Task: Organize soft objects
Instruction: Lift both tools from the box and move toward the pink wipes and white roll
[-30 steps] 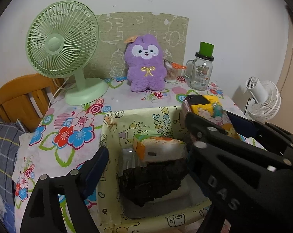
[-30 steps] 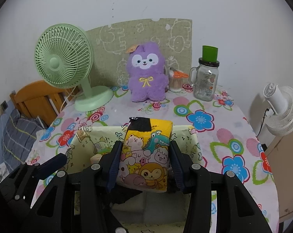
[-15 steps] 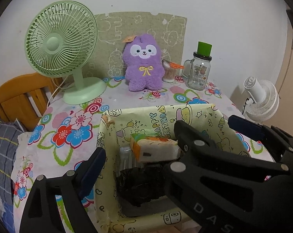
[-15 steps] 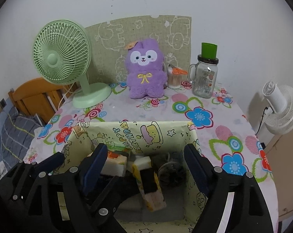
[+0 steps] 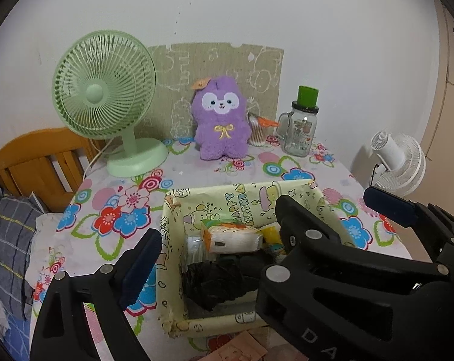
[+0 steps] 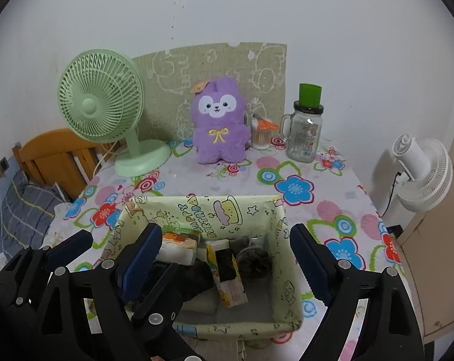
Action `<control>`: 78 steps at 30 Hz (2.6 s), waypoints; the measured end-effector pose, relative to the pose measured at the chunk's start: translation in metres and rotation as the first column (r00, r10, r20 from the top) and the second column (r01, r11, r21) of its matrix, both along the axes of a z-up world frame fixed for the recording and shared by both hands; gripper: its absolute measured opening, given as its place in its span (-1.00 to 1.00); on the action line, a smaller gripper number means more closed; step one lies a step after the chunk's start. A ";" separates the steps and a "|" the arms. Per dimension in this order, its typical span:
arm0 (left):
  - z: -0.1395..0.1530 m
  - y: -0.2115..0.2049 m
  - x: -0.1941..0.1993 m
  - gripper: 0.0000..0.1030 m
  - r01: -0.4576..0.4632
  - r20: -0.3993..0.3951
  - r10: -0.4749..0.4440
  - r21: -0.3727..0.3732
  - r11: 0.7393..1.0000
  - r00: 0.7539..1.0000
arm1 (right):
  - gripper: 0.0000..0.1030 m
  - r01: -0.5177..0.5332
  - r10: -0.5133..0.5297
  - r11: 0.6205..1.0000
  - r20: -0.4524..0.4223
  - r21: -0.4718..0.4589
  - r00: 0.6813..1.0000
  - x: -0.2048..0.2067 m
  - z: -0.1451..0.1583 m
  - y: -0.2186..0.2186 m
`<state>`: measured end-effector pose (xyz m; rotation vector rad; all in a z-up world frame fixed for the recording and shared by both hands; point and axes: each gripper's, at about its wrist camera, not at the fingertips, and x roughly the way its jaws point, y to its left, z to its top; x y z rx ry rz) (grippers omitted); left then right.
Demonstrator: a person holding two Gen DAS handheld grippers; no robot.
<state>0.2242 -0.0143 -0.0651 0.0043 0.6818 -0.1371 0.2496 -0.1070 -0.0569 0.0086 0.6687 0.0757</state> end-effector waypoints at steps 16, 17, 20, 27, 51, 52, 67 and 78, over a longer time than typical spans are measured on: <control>0.038 -0.014 -0.069 0.88 0.012 0.098 -0.013 0.009 1.000 0.995 | 0.75 0.006 -0.005 1.000 0.104 -0.007 0.995 -0.074 0.043 -0.014; 0.040 -0.015 -0.076 0.88 0.013 0.104 -0.014 0.008 1.000 0.994 | 0.75 0.005 -0.005 1.000 0.109 -0.008 0.994 -0.078 0.045 -0.014; 0.045 -0.016 -0.090 0.88 0.012 0.119 -0.013 0.010 1.000 0.993 | 0.75 0.006 -0.005 1.000 0.129 -0.008 0.992 -0.096 0.051 -0.016; 0.052 -0.017 -0.123 0.89 0.012 0.146 -0.013 0.004 1.000 0.989 | 0.75 0.008 -0.006 1.000 0.157 -0.012 0.988 -0.130 0.059 -0.019; 0.014 -0.009 -0.162 0.98 0.024 0.121 -0.025 0.009 1.000 0.992 | 0.75 0.002 0.001 1.000 0.137 -0.020 0.991 -0.176 0.022 -0.013; 0.012 -0.009 -0.162 0.98 0.027 0.120 -0.028 0.009 1.000 0.992 | 0.75 0.002 0.000 1.000 0.134 -0.017 0.991 -0.176 0.019 -0.013; -0.035 -0.002 -0.139 0.98 0.072 0.047 -0.073 0.010 0.997 0.996 | 0.75 0.037 -0.034 0.999 0.103 -0.029 0.994 -0.162 -0.030 -0.007; -0.064 0.007 -0.113 0.93 0.085 -0.004 -0.085 0.037 0.996 0.996 | 0.75 0.029 -0.026 0.998 0.053 -0.048 0.998 -0.137 -0.060 0.004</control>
